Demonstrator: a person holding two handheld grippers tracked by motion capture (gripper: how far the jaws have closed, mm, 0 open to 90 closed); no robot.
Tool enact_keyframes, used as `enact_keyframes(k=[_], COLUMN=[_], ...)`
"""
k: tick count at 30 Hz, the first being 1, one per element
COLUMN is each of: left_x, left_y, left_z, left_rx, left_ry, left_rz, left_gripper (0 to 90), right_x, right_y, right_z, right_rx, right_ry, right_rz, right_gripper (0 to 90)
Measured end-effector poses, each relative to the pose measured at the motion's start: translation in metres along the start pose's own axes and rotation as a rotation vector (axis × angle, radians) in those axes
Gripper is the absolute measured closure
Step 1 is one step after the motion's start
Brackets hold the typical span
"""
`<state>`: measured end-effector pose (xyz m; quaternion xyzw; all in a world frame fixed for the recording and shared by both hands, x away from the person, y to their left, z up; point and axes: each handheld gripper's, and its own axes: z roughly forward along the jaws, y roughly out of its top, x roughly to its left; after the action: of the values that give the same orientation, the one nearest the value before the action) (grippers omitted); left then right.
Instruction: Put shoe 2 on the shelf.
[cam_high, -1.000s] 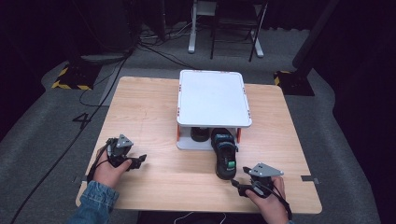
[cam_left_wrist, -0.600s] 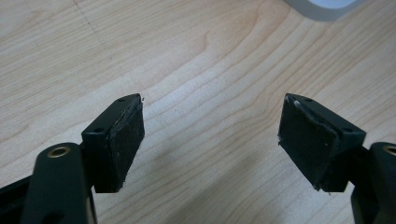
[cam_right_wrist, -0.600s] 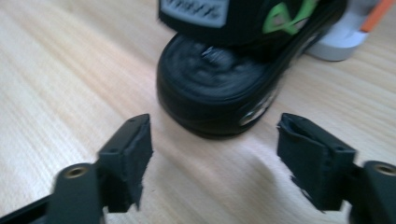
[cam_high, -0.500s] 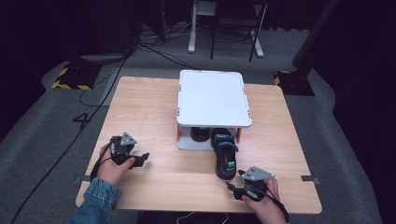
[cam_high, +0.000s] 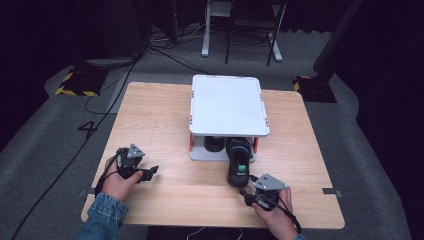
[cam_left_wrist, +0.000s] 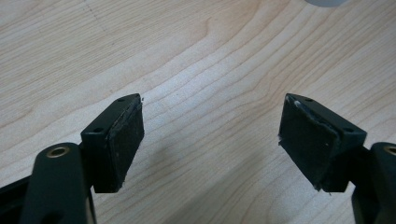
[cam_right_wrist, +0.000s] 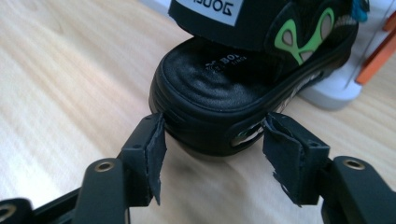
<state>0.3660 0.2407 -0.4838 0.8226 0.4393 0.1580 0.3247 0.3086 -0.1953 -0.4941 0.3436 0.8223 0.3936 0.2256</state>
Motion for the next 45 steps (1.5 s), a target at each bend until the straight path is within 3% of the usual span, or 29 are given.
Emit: enact_keyframes(k=[4, 7, 10, 15, 24, 33, 45], left_x=[0.001, 0.002, 0.002, 0.001, 0.0, 0.0, 0.002], left_y=[0.0, -0.001, -0.001, -0.003, -0.008, -0.017, -0.032], left_z=[0.0, 0.0, 0.0, -0.002, -0.008, -0.015, -0.026], left_rx=[0.002, 0.003, -0.004, -0.004, -0.018, -0.019, -0.019], left_ry=[0.0, -0.003, -0.006, -0.006, 0.01, 0.018, 0.042], left_rz=[0.011, 0.011, 0.008, 0.002, 0.006, -0.008, -0.035], left_gripper=[22.9, 22.9, 22.9, 22.9, 23.7, 23.7, 23.8], right_x=[-0.008, -0.014, -0.016, -0.022, -0.046, -0.058, -0.064], right_y=[0.007, 0.012, 0.016, 0.022, 0.032, 0.04, 0.049], right_z=[0.009, 0.017, 0.023, 0.023, 0.035, 0.054, 0.071], right_rx=[-0.031, -0.022, -0.026, -0.016, -0.026, -0.039, -0.054], right_ry=[-0.022, 0.005, -0.006, -0.039, -0.061, -0.058, -0.064], right_rz=[0.005, 0.024, 0.017, -0.019, -0.013, 0.023, 0.005], right_gripper=[41.1, 37.6, 36.6, 44.0, 52.2, 53.7, 50.8])
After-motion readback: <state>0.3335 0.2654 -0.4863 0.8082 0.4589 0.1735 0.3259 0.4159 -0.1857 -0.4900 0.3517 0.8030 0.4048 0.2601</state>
